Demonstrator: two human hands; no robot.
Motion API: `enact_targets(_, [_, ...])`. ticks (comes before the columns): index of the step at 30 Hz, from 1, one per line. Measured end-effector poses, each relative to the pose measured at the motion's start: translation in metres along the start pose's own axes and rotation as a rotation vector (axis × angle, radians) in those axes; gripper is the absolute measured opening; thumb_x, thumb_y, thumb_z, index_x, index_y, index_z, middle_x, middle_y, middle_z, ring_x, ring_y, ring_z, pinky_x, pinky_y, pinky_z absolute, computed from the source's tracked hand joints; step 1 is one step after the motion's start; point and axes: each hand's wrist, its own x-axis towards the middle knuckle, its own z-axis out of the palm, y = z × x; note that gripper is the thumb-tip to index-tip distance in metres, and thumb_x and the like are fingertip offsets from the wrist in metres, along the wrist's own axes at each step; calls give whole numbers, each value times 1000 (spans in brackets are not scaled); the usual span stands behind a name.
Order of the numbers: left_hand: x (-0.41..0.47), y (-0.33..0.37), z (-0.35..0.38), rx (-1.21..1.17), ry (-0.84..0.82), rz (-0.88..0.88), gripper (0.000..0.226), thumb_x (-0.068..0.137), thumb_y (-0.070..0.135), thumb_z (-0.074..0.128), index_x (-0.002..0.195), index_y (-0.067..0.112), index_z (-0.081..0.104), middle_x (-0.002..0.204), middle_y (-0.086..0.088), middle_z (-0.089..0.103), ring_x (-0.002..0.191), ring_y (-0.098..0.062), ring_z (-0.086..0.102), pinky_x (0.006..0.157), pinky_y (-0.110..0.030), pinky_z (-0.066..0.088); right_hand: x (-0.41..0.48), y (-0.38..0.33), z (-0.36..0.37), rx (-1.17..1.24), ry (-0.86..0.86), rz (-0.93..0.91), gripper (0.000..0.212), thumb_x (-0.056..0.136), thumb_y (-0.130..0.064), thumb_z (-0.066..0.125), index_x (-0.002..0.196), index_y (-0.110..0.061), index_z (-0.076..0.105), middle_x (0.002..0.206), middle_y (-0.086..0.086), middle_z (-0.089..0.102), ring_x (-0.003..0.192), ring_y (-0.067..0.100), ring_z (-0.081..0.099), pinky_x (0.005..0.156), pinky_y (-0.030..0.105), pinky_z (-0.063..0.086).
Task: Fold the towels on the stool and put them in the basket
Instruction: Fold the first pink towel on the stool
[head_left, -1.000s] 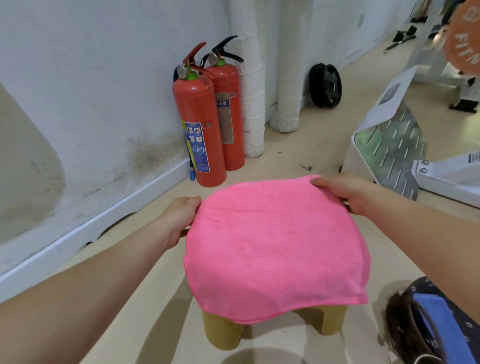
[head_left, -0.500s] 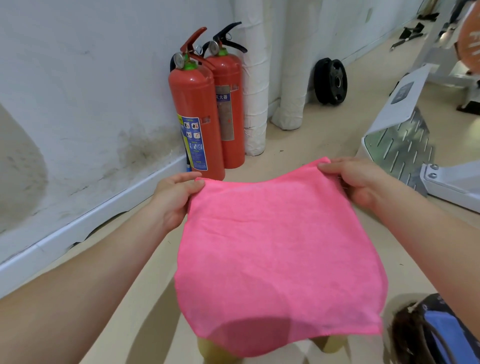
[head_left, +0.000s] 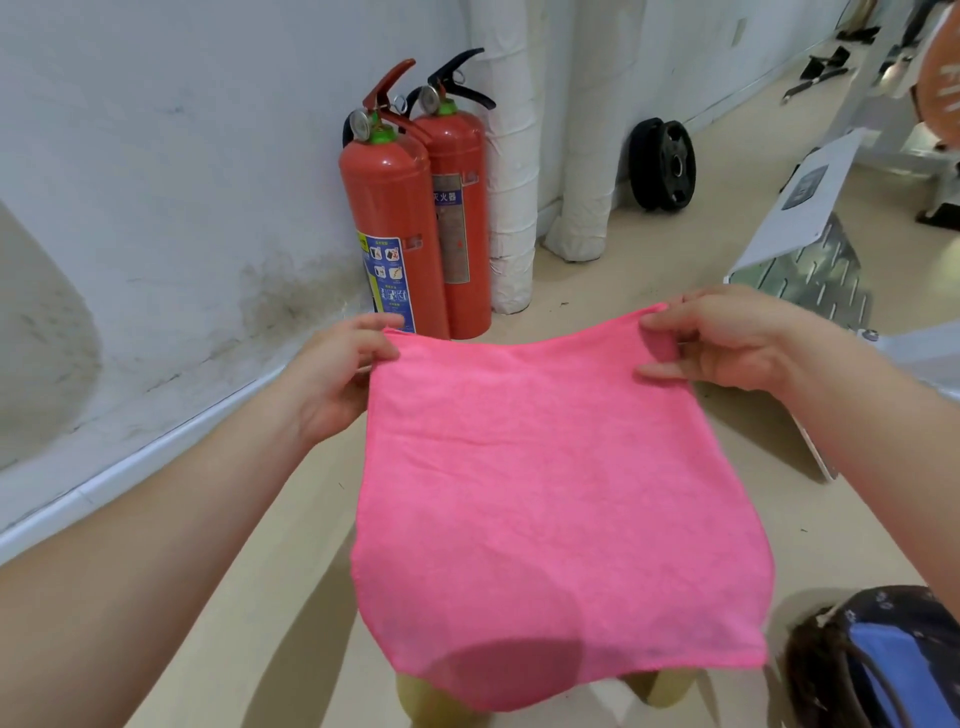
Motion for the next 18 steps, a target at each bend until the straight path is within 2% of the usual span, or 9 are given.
enact_targets(2, [-15, 12, 7, 12, -52, 14, 44, 76, -10, 40, 91, 20, 69, 67, 1, 53, 45, -7, 42, 39, -16, 39, -8, -3, 4, 43, -11, -12, 13, 85, 5, 61, 90, -5, 54, 94, 12, 52, 83, 22, 58, 56, 42, 60])
enact_targets(4, [-30, 22, 17, 22, -125, 34, 42, 78, -10, 38, 87, 17, 68, 53, 5, 47, 37, -4, 35, 36, -14, 33, -19, -6, 14, 50, -4, -65, 18, 85, 4, 62, 99, -3, 54, 93, 13, 52, 82, 22, 60, 54, 38, 60])
enact_targets(6, [-45, 30, 32, 36, -179, 62, 33, 81, -10, 42, 88, 12, 67, 46, 7, 45, 36, -3, 37, 39, -13, 34, -35, -8, 30, 23, -21, -139, 11, 86, 3, 63, 91, -3, 56, 82, 11, 52, 73, 19, 60, 54, 36, 61])
enact_targets(8, [-59, 33, 49, 21, -238, 98, 24, 84, -9, 49, 89, 7, 66, 44, 6, 46, 38, -4, 44, 43, -12, 42, -51, -6, 48, 10, -62, -213, 12, 87, 2, 62, 80, -5, 56, 66, 6, 50, 59, 13, 56, 62, 35, 60])
enact_targets(10, [-72, 34, 65, 11, -302, 144, 19, 85, -9, 54, 90, 6, 65, 45, 4, 50, 41, -5, 50, 49, -14, 47, -66, -2, 66, 31, -111, -257, 4, 89, -2, 62, 87, -4, 59, 62, 5, 50, 54, 9, 55, 71, 35, 59])
enact_targets(12, [-82, 35, 76, 24, -350, 205, 20, 83, -10, 57, 91, 6, 65, 54, 0, 59, 48, -7, 56, 51, -16, 48, -79, 3, 78, 81, -151, -277, 10, 89, -3, 62, 99, -3, 60, 70, 10, 57, 61, 14, 59, 73, 32, 59])
enact_targets(15, [-93, 35, 84, 124, -384, 314, 32, 75, -20, 59, 94, 5, 67, 67, -3, 65, 57, -7, 62, 51, -15, 47, -94, 5, 86, 145, -160, -295, 9, 90, 1, 59, 98, -3, 58, 73, 14, 61, 60, 19, 62, 60, 27, 58])
enact_targets(18, [-101, 35, 84, 361, -306, 477, 29, 75, -14, 67, 92, 9, 68, 73, -8, 67, 61, -9, 64, 52, -14, 46, -102, 6, 84, 154, -153, -298, 6, 90, 1, 58, 89, -4, 59, 71, 12, 63, 56, 16, 63, 58, 26, 58])
